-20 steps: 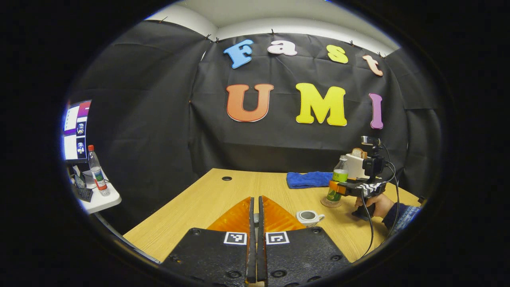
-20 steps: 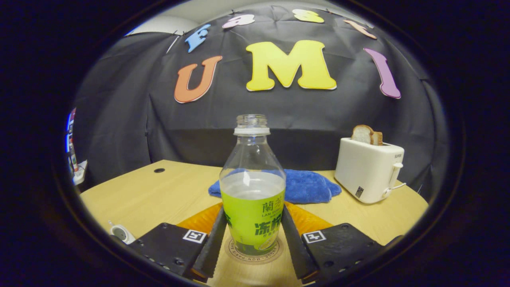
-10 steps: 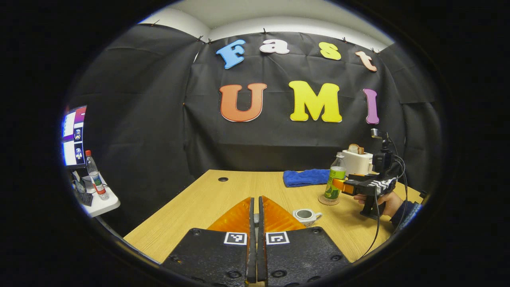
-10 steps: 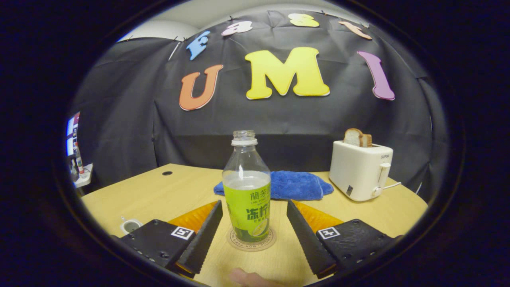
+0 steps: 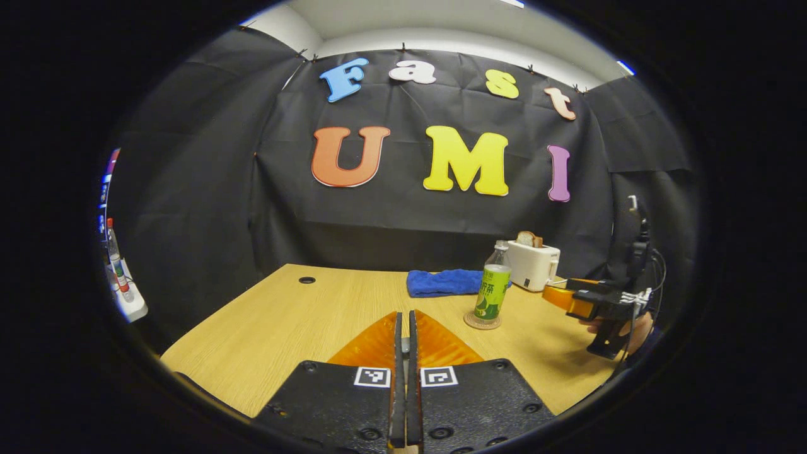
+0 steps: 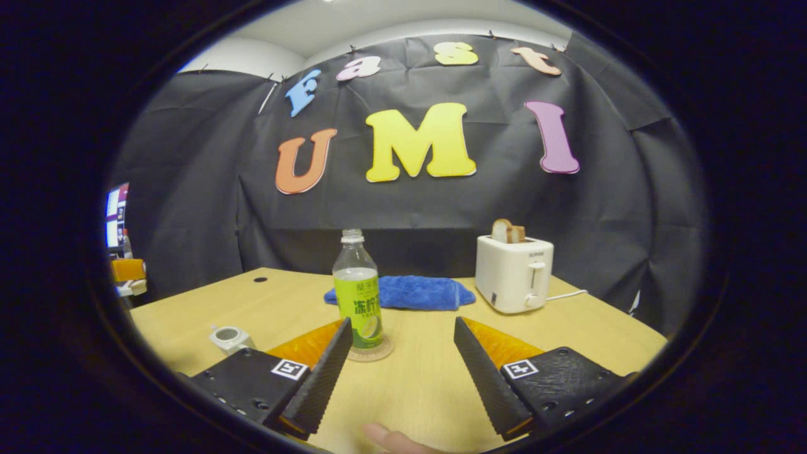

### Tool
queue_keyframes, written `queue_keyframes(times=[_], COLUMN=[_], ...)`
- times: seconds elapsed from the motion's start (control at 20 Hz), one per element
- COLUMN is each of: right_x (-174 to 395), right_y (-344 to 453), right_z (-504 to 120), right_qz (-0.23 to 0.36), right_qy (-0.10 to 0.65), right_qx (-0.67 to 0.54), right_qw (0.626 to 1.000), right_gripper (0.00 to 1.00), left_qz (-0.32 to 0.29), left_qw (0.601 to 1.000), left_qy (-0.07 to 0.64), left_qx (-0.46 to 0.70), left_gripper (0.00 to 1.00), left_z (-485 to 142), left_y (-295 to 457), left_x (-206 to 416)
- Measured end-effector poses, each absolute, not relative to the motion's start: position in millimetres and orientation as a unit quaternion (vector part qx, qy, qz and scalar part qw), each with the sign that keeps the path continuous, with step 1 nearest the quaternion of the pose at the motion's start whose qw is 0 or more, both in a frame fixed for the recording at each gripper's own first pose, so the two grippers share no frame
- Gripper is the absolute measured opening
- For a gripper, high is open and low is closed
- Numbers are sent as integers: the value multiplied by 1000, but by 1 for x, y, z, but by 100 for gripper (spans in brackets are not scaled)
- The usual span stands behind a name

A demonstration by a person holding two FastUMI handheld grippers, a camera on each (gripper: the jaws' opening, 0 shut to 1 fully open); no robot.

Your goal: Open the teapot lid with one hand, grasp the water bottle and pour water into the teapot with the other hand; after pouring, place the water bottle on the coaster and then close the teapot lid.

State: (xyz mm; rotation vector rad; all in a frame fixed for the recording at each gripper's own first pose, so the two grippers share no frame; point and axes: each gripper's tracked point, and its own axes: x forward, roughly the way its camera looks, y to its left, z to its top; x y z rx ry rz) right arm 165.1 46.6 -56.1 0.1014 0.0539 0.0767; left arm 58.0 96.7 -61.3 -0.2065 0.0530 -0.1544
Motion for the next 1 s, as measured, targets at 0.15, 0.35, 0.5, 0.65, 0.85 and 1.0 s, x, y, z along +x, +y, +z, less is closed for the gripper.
queue_keyframes(times=[0.15, 0.35, 0.5, 0.65, 0.85, 1.0], right_x=[134, 105, 93, 86, 86, 88], right_y=[37, 37, 36, 33, 29, 27], right_z=[-60, -46, -42, -38, -34, -35], right_qz=[23, 31, 42, 55, 58, 58], right_qy=[40, 8, -6, -22, -35, -33], right_qx=[20, -4, -3, 1, 3, -2], right_qw=[999, 999, 999, 998, 998, 998], right_gripper=[96, 96, 95, 95, 95, 95], left_qz=[-75, -100, -99, -89, -71, -54], left_qw=[992, 992, 993, 993, 994, 994], left_qy=[31, 12, 13, 23, 35, 56], left_qx=[-91, -74, -62, -71, -76, -75], left_gripper=[4, 4, 4, 4, 4, 5], left_z=[-72, -73, -78, -84, -96, -113], left_y=[87, 51, 34, 28, 26, 30], left_x=[75, 96, 117, 137, 158, 169])
